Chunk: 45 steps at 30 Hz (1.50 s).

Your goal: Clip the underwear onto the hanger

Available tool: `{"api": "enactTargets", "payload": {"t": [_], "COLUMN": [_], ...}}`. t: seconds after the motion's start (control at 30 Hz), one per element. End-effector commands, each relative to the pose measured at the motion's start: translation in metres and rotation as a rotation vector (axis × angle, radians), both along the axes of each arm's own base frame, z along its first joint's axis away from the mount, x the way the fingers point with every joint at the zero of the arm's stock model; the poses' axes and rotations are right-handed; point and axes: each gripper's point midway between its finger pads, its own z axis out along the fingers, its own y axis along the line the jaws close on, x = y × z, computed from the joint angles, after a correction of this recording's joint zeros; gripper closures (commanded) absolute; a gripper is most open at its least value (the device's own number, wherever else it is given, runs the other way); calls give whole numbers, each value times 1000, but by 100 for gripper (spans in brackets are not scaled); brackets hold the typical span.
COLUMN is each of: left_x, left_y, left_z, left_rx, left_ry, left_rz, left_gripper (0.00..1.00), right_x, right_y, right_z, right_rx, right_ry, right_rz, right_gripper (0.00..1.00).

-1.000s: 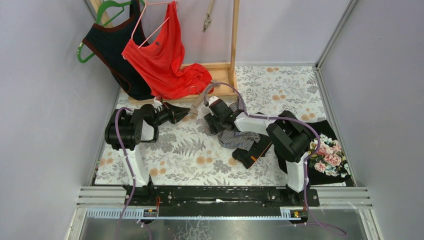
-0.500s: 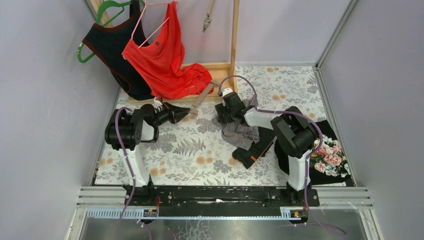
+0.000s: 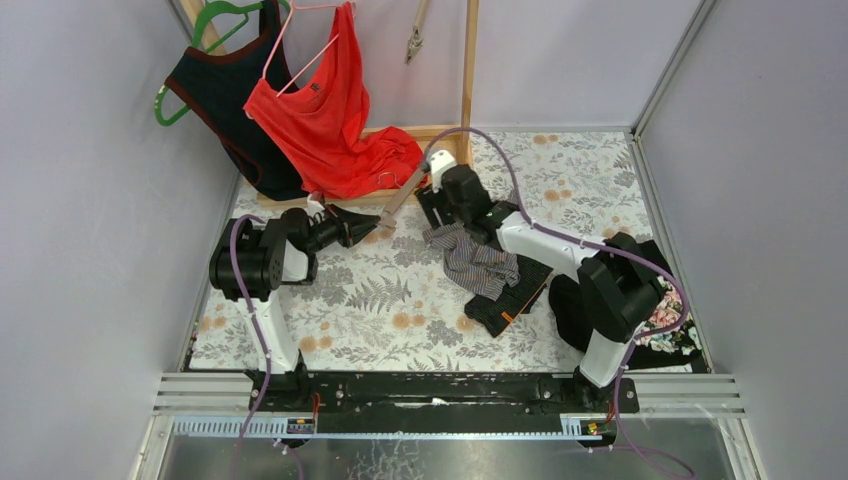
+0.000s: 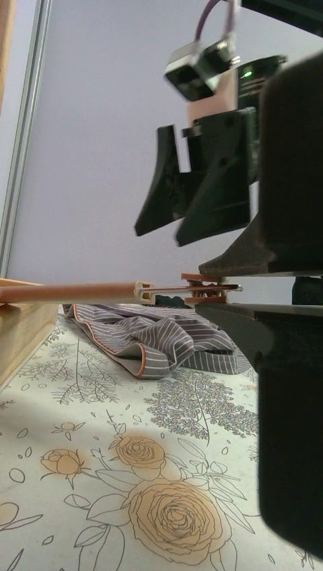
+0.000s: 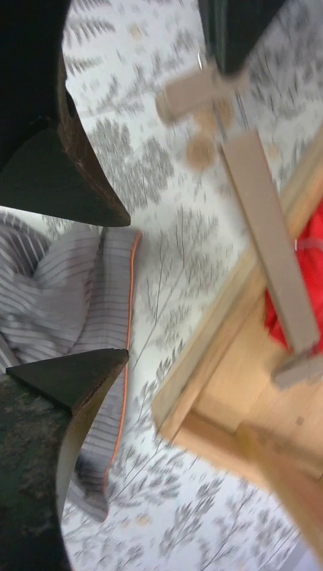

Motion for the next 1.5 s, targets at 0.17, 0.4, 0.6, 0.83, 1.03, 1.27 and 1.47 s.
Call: {"api": "enactTargets", "payload": {"t": [0.17, 0.4, 0.6, 0.83, 1.03, 1.27, 1.47], "left_x": [4, 15, 17, 16, 15, 16, 15], "left_y": [11, 25, 28, 31, 32, 33, 33], "left_z": [14, 21, 21, 18, 19, 20, 19], "left_rx": [-10, -30, -46, -68, -69, -69, -68], "left_ry": [-41, -52, -56, -51, -54, -59, -58], "left_rz": [39, 78, 78, 79, 79, 80, 80], "left_gripper": [100, 100, 100, 100, 100, 100, 100], "right_x": [-48, -46, -37, -27, -17, -18, -25], "right_y": [53, 50, 46, 42, 31, 16, 5], "right_z": [-27, -53, -66, -83, -88, -90, -89], "right_rx": [-207, -297, -382, -460, -565, -657, -689], "right_ry": [-13, -12, -36, -51, -79, -79, -63], "right_rz": [138, 153, 154, 139, 114, 110, 107], "right_gripper": [30, 31, 31, 33, 38, 37, 36]}}
